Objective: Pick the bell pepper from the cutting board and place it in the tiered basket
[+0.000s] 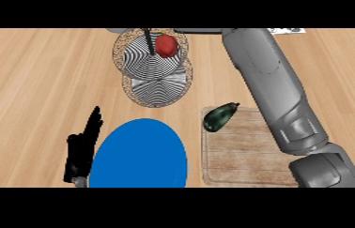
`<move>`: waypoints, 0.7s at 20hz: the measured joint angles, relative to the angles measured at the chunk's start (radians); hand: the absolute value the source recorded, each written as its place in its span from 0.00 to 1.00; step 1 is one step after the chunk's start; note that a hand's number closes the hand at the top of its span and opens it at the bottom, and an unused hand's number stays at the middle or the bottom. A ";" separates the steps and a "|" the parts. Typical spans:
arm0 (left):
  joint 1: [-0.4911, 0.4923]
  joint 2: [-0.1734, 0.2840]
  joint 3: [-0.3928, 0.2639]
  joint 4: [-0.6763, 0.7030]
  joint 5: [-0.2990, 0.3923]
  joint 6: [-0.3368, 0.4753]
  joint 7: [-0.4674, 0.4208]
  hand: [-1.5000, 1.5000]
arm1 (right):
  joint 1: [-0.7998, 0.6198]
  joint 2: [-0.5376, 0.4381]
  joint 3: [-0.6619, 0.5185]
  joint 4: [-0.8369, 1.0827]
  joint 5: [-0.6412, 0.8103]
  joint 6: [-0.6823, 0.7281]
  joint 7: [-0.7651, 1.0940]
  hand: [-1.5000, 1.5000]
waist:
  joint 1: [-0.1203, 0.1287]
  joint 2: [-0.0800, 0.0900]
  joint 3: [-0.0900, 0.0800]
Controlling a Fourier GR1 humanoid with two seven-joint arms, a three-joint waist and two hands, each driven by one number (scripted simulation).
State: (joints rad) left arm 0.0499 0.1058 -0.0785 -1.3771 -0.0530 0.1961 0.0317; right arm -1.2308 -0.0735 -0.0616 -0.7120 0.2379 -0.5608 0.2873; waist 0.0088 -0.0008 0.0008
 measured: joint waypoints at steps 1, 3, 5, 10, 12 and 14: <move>0.004 0.001 0.003 0.000 0.000 0.002 0.002 0.50 | 0.008 -0.023 -0.007 -0.017 0.001 -0.003 0.021 0.00 | -0.005 -0.002 0.000; 0.022 0.002 0.005 -0.007 0.002 0.001 -0.012 0.50 | 0.033 -0.087 -0.033 -0.046 -0.010 0.011 0.045 0.00 | -0.012 -0.004 0.000; 0.037 -0.007 0.005 -0.011 -0.001 0.012 -0.017 0.50 | 0.086 -0.141 -0.052 -0.106 -0.028 0.040 0.068 0.00 | -0.025 -0.008 0.000; 0.056 -0.001 0.015 -0.022 0.007 0.008 -0.020 0.50 | 0.247 -0.296 -0.120 -0.281 -0.114 0.177 0.104 0.00 | -0.042 -0.012 0.001; 0.049 0.002 0.018 -0.027 0.008 0.007 -0.006 0.50 | 0.324 -0.358 -0.155 -0.346 -0.162 0.251 0.104 0.00 | -0.046 -0.011 0.001; 0.044 0.005 0.025 -0.022 0.012 0.004 -0.005 0.50 | 0.398 -0.426 -0.198 -0.402 -0.212 0.329 0.098 0.00 | -0.047 -0.010 0.000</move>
State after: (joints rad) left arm 0.0938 0.1107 -0.0535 -1.3990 -0.0413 0.1999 0.0266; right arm -0.8326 -0.4993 -0.2600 -1.1137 0.0258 -0.2317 0.3858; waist -0.0380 -0.0106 0.0012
